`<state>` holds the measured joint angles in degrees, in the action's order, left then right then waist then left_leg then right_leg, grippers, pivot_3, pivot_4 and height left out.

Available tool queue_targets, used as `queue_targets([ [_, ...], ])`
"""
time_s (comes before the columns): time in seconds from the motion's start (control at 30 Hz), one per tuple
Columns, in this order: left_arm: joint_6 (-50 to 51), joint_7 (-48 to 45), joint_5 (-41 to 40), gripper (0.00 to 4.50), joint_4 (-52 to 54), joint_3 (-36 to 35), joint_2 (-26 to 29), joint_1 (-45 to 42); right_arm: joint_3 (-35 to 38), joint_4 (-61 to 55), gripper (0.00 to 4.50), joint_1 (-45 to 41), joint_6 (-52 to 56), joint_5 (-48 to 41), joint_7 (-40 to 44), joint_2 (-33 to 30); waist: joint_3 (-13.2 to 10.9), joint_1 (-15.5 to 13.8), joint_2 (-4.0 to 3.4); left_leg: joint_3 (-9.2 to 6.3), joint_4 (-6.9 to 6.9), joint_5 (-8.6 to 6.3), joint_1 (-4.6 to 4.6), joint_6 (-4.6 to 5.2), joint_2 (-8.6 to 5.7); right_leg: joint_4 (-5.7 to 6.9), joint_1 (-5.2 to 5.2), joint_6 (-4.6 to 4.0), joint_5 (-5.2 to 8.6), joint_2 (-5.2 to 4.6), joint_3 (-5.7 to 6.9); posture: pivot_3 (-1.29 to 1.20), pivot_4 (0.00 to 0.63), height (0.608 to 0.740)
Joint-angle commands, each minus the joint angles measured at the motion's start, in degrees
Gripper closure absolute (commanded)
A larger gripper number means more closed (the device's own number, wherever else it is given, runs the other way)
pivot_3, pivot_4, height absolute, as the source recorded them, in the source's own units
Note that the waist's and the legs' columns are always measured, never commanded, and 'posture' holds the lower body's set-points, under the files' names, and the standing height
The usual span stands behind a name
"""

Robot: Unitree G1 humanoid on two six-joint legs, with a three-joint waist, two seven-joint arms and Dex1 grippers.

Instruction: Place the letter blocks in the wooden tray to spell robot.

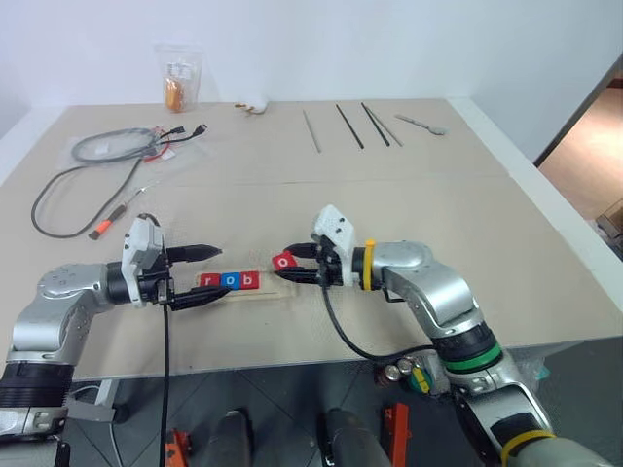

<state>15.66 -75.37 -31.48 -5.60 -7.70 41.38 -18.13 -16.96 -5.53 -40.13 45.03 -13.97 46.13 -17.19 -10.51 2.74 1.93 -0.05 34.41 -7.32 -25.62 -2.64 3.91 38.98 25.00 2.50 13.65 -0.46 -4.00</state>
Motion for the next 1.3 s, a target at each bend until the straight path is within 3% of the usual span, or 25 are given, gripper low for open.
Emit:
queue_targets([
  [0.03, -1.68, 1.08, -1.16, 0.0, 2.5, -3.11, 0.14, 0.8, 0.37, -3.5, 2.78, -2.26, 7.04, -0.27, -4.66, 1.78, 0.0, -0.01, 0.0, 0.0, -0.01, 0.0, 0.0, 0.0, 0.01, 0.0, 0.0, -0.01, -0.01, 0.0, 0.01, 0.0, 0.15, 0.74],
  [0.4, -1.83, -0.27, -1.08, 0.0, 1.3, -1.18, -1.06, -1.35, 0.44, -11.01, 2.78, -0.07, 21.57, -1.88, -13.27, 3.68, 0.01, -0.08, 0.01, 0.0, -0.02, 0.0, -0.06, 0.0, 0.02, 0.0, 0.05, -0.01, 0.02, 0.0, 0.03, 0.0, 0.15, 0.74],
  [0.87, -3.31, -4.84, 0.62, 0.0, -6.82, 1.88, -2.68, -9.1, 1.89, -12.13, 2.78, 1.72, 24.34, -2.6, -20.72, 6.74, 0.02, 0.07, 0.04, -0.01, -0.02, 0.0, -0.09, 0.01, 0.07, 0.01, 0.08, 0.0, 0.0, 0.11, 0.02, 0.0, 0.15, 0.74],
  [1.3, -6.06, -6.2, 1.64, 0.0, -6.11, 1.55, -1.38, -4.12, 0.43, -10.13, 2.78, -1.4, 24.5, -4.63, -19.01, 6.97, 0.02, 0.07, 0.03, -0.01, -0.04, 0.0, -0.15, 0.01, 0.08, 0.0, 0.13, -0.03, 0.0, 0.09, 0.03, 0.0, 0.15, 0.74],
])
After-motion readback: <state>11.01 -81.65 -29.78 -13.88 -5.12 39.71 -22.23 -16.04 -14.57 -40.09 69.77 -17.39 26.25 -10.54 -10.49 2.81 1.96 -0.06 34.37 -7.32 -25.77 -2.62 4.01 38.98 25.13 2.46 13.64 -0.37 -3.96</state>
